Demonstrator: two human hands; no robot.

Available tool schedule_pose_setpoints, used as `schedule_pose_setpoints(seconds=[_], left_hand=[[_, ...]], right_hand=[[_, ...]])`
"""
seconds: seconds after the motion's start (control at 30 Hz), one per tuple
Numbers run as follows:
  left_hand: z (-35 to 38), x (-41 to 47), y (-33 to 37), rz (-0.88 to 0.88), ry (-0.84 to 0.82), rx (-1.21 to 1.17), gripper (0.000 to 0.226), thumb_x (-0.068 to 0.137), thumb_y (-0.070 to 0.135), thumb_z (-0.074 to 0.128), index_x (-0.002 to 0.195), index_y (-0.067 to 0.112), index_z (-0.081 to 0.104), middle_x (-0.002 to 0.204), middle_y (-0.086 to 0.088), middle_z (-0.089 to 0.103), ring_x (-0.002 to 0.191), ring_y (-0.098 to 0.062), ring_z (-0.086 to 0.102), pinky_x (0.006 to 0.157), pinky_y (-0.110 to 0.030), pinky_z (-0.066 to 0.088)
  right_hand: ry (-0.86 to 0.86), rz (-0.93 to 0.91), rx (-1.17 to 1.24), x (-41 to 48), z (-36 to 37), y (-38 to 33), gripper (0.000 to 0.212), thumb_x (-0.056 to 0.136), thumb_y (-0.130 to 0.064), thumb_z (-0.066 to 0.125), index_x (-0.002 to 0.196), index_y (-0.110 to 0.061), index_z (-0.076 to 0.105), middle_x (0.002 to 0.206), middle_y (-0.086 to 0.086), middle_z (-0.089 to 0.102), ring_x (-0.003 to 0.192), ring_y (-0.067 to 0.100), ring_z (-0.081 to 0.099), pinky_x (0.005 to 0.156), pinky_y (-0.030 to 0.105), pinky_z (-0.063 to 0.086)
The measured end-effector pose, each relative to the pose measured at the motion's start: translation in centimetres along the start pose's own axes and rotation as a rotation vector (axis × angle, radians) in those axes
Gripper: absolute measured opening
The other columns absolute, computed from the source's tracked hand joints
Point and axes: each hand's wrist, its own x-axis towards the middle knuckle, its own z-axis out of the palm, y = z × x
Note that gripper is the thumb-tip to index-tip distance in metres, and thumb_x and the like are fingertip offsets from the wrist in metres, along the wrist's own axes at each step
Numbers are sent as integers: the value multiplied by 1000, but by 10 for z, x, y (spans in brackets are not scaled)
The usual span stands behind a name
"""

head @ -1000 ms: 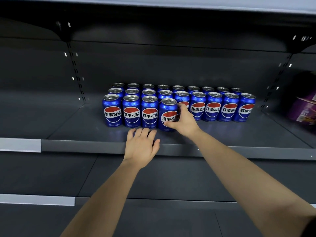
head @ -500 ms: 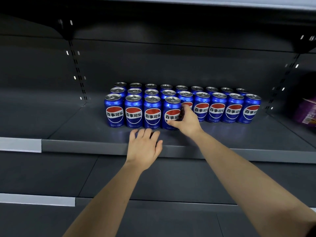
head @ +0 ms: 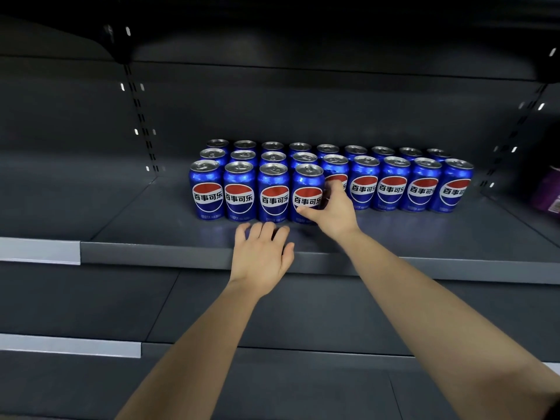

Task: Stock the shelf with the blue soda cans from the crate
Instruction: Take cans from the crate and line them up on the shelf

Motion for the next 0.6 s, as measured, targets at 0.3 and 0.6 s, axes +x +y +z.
schedule_pose_setpoints(seconds=[0.3, 0.6], left_hand=[[-1, 0, -4, 30, -35, -16, 47, 94, 39, 27, 113, 18, 64, 99, -2, 63, 94, -24, 57, 96, -44, 33], [-11, -1, -3, 0, -134, -46, 58, 93, 46, 14, 129, 21, 52, 116, -3, 56, 108, -24, 51, 100, -45, 27]], right_hand=[[-1, 15, 42, -8, 3, -3, 75, 75, -21, 83, 136, -14, 40, 137, 4, 54, 126, 18, 52, 99, 30, 44], [-62, -4, -116, -34, -14, 3, 69, 82, -26, 76, 139, -9, 42, 128, 9, 59, 118, 22, 56, 93, 26, 43]])
